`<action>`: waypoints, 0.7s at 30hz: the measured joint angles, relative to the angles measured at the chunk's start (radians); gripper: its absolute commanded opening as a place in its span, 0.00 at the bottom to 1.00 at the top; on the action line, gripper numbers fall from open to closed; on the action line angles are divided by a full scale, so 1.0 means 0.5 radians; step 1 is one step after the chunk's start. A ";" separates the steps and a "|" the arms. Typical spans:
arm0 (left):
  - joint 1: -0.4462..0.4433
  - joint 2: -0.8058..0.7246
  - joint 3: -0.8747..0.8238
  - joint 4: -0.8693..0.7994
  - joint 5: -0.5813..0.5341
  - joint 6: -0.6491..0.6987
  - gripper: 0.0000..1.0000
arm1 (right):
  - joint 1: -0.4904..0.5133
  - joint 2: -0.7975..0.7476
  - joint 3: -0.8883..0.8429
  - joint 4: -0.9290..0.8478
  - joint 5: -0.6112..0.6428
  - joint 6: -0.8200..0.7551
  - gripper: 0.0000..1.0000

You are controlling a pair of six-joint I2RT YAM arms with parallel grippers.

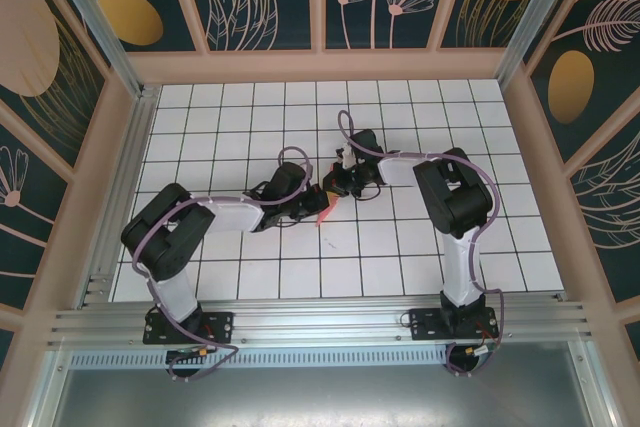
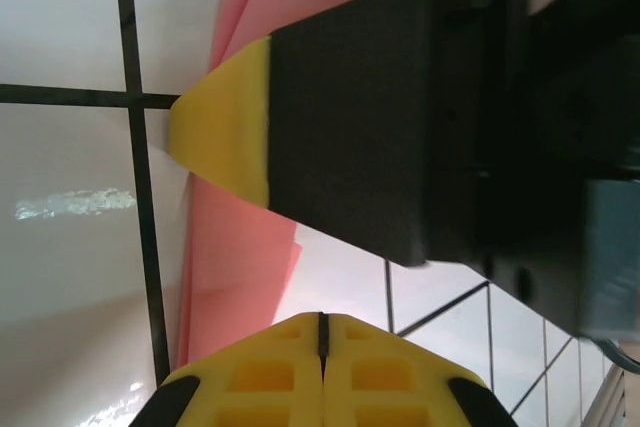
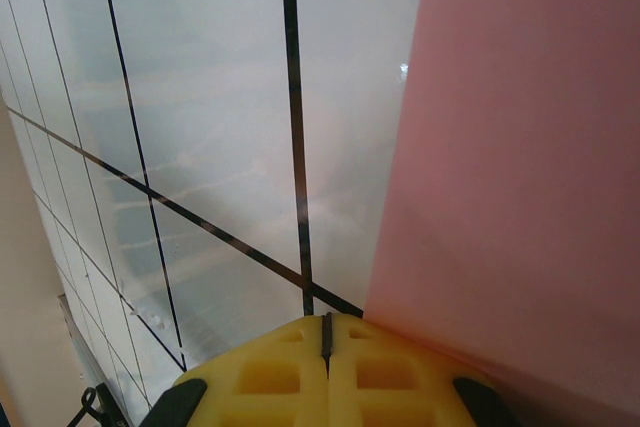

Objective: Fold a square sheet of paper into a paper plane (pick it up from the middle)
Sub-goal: Fold the wing for the fifth time at the center of the table.

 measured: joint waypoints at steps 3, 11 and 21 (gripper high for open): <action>0.000 0.046 0.000 0.005 0.020 -0.022 0.03 | -0.002 0.000 0.000 0.001 -0.007 0.000 0.00; 0.000 0.057 -0.029 0.021 0.072 -0.038 0.03 | -0.005 0.001 0.000 0.004 -0.017 0.000 0.00; 0.000 0.080 -0.087 0.014 0.076 -0.037 0.03 | -0.010 0.001 0.010 -0.005 -0.031 0.001 0.01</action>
